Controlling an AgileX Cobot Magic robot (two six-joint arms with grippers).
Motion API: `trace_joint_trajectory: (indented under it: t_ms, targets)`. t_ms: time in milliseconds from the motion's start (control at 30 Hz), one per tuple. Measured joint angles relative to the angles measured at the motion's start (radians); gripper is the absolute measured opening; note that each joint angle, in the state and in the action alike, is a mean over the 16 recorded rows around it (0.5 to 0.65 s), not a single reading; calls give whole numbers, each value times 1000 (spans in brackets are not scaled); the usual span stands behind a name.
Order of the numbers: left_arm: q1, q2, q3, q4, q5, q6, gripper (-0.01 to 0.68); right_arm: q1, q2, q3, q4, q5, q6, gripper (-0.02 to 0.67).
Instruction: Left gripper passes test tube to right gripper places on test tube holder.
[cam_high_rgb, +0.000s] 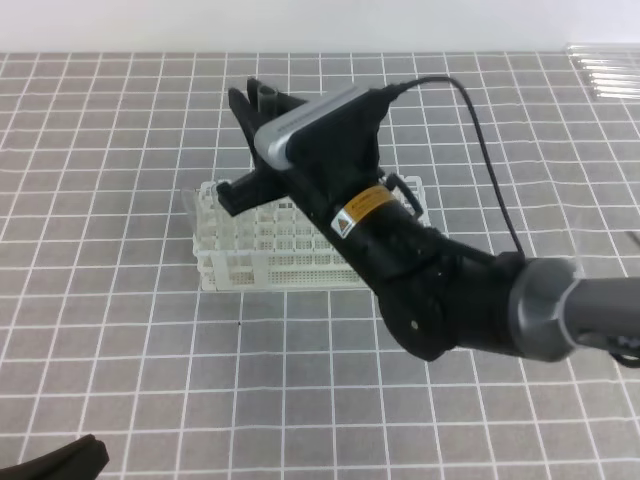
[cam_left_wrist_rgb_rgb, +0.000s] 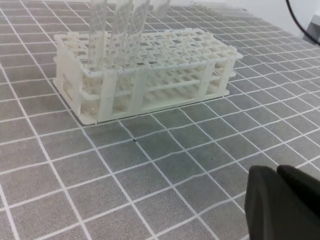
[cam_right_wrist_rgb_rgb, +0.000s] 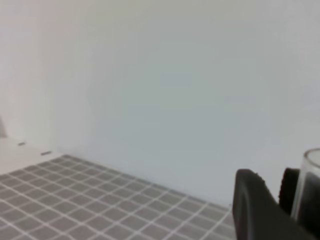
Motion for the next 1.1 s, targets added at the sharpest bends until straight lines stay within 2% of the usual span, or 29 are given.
trace_joint_trajectory:
  t_ms: [500,1100]
  targets:
    - [0,-2,-3,2,8,0,-1,-10,88,-24,-19,13,96,85]
    - [0,-2,-5,3,11,0,0,-12,99,-25,-45,34,114,85]
